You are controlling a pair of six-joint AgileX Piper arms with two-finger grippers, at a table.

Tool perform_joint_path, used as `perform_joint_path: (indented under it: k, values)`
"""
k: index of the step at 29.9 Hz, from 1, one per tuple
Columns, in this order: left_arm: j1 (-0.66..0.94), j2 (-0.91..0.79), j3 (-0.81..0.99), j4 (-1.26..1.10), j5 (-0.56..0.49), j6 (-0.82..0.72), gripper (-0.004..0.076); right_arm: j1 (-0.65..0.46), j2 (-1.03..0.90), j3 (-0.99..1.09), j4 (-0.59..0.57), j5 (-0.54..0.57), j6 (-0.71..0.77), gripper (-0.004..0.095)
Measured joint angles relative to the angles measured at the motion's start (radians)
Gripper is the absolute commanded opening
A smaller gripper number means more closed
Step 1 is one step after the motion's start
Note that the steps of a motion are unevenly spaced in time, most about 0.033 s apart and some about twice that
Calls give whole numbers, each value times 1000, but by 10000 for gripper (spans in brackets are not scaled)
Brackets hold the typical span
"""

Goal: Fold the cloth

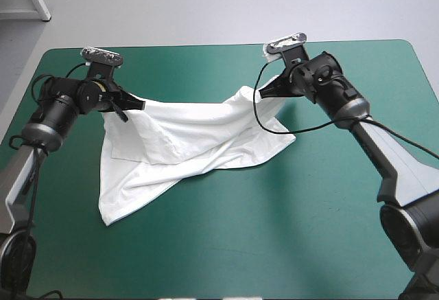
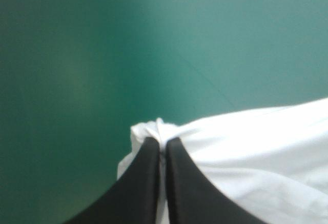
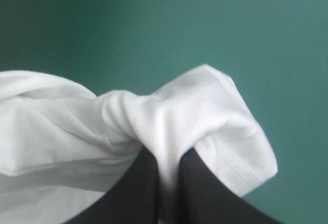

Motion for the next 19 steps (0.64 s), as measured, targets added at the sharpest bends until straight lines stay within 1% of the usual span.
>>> perform_joint_path:
  k: [6, 7, 8, 9, 10, 11, 13, 14, 15, 16, 17, 18, 19]
  values:
    - [0, 122, 0, 132, -168, -93, -8, -3, 137, 0, -108, -166, 44, -11]
    - [0, 142, 0, 145, -198, -97, -6, -3, 159, 0, -116, -191, 51, 5]
    - [0, 156, 0, 153, -228, -99, 6, -3, 175, 0, -119, -210, 56, 49]
    - [0, 174, 0, 158, -257, -101, 36, -3, 195, 0, -121, -234, 63, 124]
    - [0, 191, 0, 161, -283, -107, 74, -3, 213, 0, -122, -257, 68, 205]
    - [0, 207, 1, 162, -301, -107, 136, -3, 225, 0, -122, -275, 70, 329]
    - [0, 233, 1, 166, -341, -128, 298, -4, 245, 1, -117, -318, 75, 600]
    - [0, 240, 1, 165, -356, -134, 389, -5, 249, 2, -115, -333, 76, 712]
    - [0, 248, 1, 166, -371, -139, 475, -7, 250, 3, -115, -350, 80, 793]
    - [0, 253, 1, 167, -382, -143, 531, -9, 250, 3, -115, -361, 82, 831]
    - [0, 254, 1, 169, -390, -144, 576, -12, 250, 3, -115, -368, 83, 847]
    - [0, 254, 1, 169, -391, -146, 592, -13, 249, 0, -115, -363, 85, 844]
    - [0, 253, -2, 170, -383, -147, 587, -17, 246, -4, -115, -352, 86, 836]
